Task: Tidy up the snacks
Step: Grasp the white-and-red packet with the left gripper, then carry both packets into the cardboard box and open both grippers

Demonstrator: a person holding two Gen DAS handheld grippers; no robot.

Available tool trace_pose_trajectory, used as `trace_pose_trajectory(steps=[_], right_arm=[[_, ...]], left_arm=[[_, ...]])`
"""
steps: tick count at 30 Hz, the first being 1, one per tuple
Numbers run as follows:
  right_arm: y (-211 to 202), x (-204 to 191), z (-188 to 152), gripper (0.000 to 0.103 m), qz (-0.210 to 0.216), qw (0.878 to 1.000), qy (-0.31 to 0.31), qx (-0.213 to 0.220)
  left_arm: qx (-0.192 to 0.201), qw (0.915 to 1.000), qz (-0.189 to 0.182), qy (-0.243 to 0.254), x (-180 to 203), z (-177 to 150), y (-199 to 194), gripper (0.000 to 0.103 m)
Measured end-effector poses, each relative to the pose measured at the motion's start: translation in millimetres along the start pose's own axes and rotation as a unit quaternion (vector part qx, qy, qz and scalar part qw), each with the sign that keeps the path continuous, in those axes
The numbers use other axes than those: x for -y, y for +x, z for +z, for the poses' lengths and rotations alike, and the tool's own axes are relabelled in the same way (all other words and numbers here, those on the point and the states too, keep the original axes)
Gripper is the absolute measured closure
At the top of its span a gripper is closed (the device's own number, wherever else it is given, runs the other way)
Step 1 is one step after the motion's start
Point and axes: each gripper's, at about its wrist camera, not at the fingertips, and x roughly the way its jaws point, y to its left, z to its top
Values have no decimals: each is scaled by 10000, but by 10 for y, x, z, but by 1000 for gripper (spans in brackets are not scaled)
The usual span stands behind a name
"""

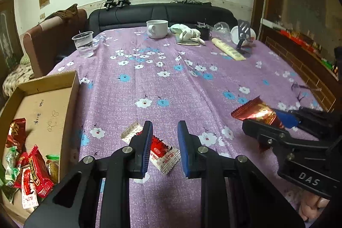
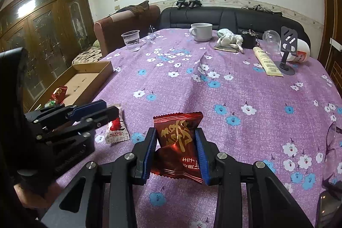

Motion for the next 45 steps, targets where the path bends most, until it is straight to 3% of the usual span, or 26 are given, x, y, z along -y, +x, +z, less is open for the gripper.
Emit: trace_pose_trajectory(steps=[11,20,26,30,33,38,42,45], right_arm=[[-45,2,4,66,34,9999,-19,107],[-87,-19,16,66,57,9998,-46,176],[-64,-8,16,66,57,9999,20,128],[-81,1,23,66,52,9998,40,161],[-93,-12,22,66,80,9998,29,172],[-134,-20,27,66,105,9997,14,230],[-150,-6,26,66,135,9996,44,246],[-157,-19,26,66,141,9996,22,255]], left_arm=[[235,9997,107,-58,-78,49,-172,82],[70,9976,-226,-653,-529,97,-339,82],[-692,9900,-853,-883,-512,60,-85,82],[-1357,9818,-751,-1098,-408,3,226,78],[-1515,9793,-496,-1244,-363,-16,398,72],[-1424,9865,-127,-800,-184,17,520,73],[-1176,9921,-38,-439,-104,-49,442,83],[-1082,9924,-288,-518,-168,-45,338,85]])
